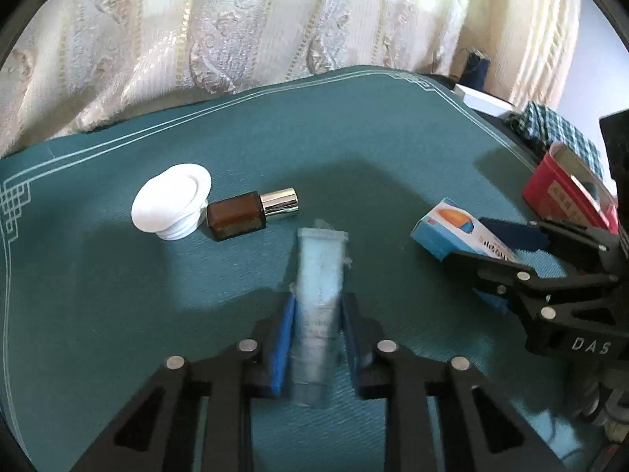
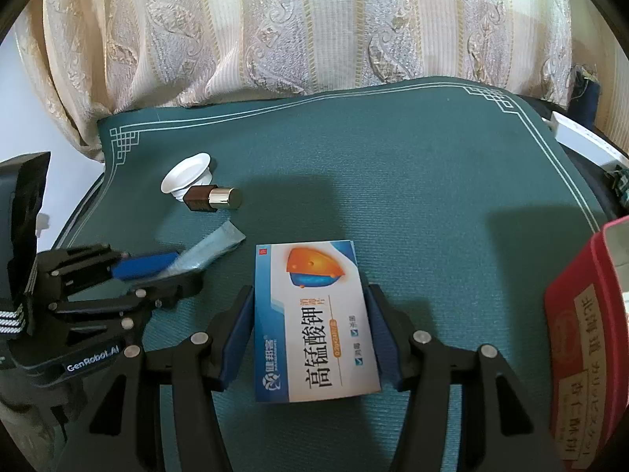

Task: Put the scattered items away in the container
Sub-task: 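Grasp the blue-white medicine box with the right gripper while the left grasps the blue tube, then carry the medicine box and blue tube into the red tin and release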

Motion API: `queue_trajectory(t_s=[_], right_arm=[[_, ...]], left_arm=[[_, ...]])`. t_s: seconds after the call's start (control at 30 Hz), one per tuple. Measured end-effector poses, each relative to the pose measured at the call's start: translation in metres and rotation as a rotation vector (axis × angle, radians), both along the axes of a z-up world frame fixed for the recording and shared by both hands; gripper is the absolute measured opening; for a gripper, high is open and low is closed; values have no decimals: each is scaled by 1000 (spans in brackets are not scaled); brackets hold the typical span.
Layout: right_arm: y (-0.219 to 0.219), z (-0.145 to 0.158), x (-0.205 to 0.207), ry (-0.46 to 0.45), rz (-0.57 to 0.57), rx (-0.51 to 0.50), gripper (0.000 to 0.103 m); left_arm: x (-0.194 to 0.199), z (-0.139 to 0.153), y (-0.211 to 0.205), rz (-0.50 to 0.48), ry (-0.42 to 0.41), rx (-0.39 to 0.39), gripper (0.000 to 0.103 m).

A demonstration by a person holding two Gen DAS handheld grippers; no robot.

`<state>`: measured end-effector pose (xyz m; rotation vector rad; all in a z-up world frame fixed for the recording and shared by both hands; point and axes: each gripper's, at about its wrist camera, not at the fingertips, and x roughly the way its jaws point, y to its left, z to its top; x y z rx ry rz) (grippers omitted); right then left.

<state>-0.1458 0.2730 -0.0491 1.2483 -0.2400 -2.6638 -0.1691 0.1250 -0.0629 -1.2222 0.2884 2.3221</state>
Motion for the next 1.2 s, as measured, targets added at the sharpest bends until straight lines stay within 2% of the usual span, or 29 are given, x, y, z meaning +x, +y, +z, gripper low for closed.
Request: queue_trajectory(t_s=[0.2, 0.47, 0.7, 0.9, 1.2], right_arm=[[6, 3, 2, 24, -30, -18, 59], [10, 9, 5, 49, -48, -48, 59], [10, 41, 35, 126, -54, -66, 59], [38, 64, 81, 181, -100, -79, 59], [139, 88, 155, 246, -310, -28, 59]], left_arm=[[9, 2, -13, 99, -11, 110, 24], [31, 21, -16, 132, 35, 152, 24], [53, 44, -18, 144, 76, 185, 24], [75, 62, 18, 74, 101, 213, 24], [115, 80, 109, -123, 75, 286, 24]])
